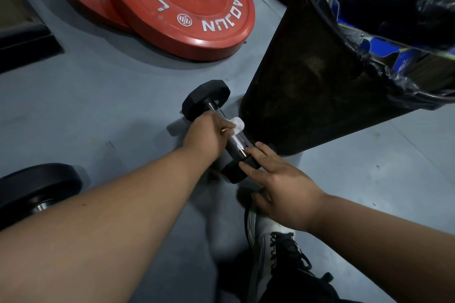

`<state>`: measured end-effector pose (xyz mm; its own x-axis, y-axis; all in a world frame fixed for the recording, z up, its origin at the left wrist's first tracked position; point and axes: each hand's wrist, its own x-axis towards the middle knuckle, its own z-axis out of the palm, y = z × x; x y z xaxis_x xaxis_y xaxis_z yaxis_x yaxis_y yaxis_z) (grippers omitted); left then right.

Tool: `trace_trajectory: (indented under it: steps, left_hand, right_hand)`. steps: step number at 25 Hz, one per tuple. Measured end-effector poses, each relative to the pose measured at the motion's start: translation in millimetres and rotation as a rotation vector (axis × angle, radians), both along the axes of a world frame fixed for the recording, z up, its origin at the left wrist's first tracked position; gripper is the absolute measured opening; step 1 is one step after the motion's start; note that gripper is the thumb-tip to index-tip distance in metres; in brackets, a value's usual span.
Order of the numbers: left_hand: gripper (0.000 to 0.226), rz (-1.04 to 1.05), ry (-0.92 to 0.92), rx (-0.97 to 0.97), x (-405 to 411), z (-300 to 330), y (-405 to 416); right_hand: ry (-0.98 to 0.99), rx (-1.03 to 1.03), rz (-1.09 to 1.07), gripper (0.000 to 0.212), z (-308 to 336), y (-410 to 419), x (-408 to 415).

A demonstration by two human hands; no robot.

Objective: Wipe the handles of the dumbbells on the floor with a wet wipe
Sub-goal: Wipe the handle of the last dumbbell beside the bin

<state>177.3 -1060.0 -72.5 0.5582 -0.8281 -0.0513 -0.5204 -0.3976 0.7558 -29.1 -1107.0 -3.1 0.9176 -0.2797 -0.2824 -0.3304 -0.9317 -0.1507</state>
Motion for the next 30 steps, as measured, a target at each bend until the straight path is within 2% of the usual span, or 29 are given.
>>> trace_trajectory:
  steps: [5,10,12,15,19,25,30]
  left_hand:
    - [0.016,0.043,0.004,-0.006,-7,-2,0]
    - [0.021,-0.424,-0.179,0.050,-24,-2,16]
    - [0.021,-0.465,-0.213,0.037,-20,0,17]
    - [0.022,-0.388,-0.189,0.001,-10,3,11]
    - [0.017,-0.112,-0.067,0.004,15,0,-1]
    - [0.024,0.050,-0.220,0.085,18,-3,-13]
    - [0.029,0.100,-0.160,0.065,10,-10,-13]
  right_hand:
    - [-0.005,0.029,-0.011,0.069,1,1,0]
    - [-0.022,0.028,0.011,0.066,5,2,2]
    - [-0.022,0.021,0.009,0.066,6,3,3]
    - [-0.030,0.035,0.003,0.068,5,0,2]
    - [-0.025,0.079,0.024,0.069,6,-1,1]
    - [-0.017,0.098,0.042,0.069,9,-5,0]
    - [-0.028,0.103,0.043,0.068,8,-5,-1]
